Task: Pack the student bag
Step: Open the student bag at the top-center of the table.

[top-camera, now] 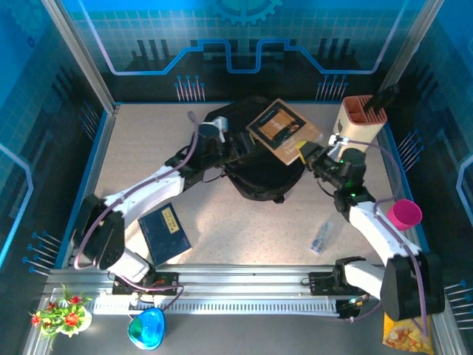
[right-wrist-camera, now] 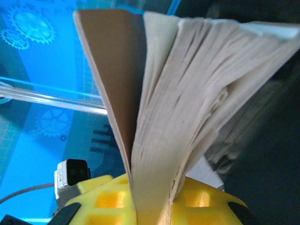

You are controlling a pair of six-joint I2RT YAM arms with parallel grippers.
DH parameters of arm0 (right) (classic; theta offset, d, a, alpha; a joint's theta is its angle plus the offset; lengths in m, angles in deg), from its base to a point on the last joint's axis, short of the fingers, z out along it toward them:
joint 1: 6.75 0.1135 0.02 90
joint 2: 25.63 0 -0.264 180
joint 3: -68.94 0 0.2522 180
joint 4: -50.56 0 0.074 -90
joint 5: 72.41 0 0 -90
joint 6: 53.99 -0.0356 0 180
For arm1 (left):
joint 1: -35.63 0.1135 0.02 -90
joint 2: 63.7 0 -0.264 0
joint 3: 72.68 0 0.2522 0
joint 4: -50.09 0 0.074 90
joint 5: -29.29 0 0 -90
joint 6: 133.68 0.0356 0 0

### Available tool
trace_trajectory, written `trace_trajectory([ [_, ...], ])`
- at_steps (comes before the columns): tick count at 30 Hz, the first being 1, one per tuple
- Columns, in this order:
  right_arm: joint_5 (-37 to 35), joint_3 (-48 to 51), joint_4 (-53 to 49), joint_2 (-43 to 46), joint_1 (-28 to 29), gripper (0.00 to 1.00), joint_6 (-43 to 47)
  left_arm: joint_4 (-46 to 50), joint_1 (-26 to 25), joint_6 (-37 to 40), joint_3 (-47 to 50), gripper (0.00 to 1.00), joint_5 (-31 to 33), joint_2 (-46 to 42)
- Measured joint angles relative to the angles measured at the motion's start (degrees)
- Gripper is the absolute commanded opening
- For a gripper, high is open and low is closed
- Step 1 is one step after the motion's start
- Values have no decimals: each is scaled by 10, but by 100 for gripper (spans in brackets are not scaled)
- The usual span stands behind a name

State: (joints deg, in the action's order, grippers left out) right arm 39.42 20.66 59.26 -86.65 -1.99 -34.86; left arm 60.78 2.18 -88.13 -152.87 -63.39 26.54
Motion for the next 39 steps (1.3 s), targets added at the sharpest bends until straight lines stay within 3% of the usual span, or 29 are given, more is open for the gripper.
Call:
trace_trajectory([
  [7, 12, -6, -184, 95, -137, 4, 117, 69, -64, 99, -139, 70, -32, 155],
  [11, -4, -31, -293, 119, -174, 5, 182, 104, -93, 145, -225, 66, -55, 236],
  [18, -51, -76, -414, 129, -177, 5, 271, 146, -116, 193, -334, 60, -85, 337],
  [23, -82, -86, -459, 132, -178, 5, 302, 173, -117, 212, -379, 51, -92, 378],
  [31, -100, -91, -486, 132, -182, 5, 316, 210, -117, 235, -409, 38, -92, 405],
  [39, -109, -91, -490, 133, -183, 5, 316, 227, -117, 242, -433, 17, -92, 412],
])
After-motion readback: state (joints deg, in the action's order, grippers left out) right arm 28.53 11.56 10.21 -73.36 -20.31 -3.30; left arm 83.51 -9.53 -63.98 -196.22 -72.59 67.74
